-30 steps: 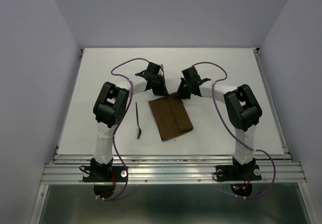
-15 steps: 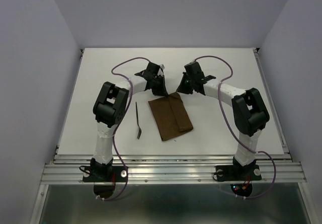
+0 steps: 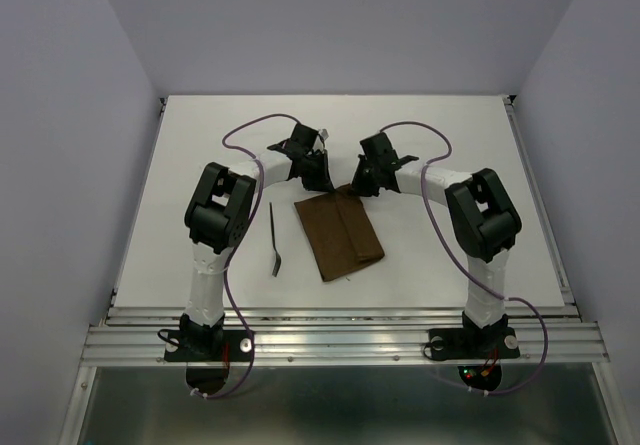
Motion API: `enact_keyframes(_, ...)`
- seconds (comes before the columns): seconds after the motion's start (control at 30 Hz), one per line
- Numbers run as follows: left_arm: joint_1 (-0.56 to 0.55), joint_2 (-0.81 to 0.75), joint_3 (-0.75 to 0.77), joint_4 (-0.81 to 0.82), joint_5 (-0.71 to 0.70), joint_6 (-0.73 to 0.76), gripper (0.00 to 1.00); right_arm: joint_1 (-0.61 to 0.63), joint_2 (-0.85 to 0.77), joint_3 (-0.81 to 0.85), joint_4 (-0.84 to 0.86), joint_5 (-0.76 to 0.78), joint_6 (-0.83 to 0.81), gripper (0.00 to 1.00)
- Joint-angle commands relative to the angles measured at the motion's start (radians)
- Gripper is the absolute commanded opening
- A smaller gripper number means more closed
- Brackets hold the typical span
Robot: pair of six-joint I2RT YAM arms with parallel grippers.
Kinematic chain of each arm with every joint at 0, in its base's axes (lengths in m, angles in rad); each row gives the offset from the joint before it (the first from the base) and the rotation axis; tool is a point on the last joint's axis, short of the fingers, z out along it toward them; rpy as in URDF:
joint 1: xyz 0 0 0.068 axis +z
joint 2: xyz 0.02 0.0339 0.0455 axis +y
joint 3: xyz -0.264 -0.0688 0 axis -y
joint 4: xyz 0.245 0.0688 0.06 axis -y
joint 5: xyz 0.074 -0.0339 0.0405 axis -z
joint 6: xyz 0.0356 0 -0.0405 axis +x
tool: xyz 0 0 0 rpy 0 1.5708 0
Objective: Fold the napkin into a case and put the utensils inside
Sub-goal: Smooth out the 2/3-rectangle-folded napkin at the center of the board.
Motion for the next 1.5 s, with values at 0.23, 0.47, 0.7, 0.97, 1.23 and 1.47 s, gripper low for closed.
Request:
enact_keyframes(0.23,-0.001,0.004,0.074,-0.049,0.057,0.037,0.0,0.013,0.003,-0.058,0.017,-0.002,0.009,0.11)
enact_keyframes(0.47,-0.016,0.094,0.212,-0.123,0.063,0.066,0.0,0.013,-0.045,-0.073,-0.001,0.078,0.057,0.11)
enact_keyframes(0.7,-0.028,0.154,0.332,-0.216,0.053,0.093,0.0,0.013,-0.08,-0.107,-0.008,0.093,0.097,0.11)
enact_keyframes(0.97,0.005,-0.007,0.32,-0.292,-0.113,0.113,0.05,0.013,-0.074,-0.096,-0.031,0.101,0.103,0.09)
enact_keyframes(1.23,0.008,-0.128,0.113,-0.303,-0.116,0.096,0.0,0.013,-0.082,-0.085,-0.031,0.101,0.097,0.1)
enact_keyframes(1.47,0.002,-0.114,-0.007,-0.2,-0.008,0.084,0.0,0.013,-0.083,-0.076,-0.029,0.07,0.086,0.1)
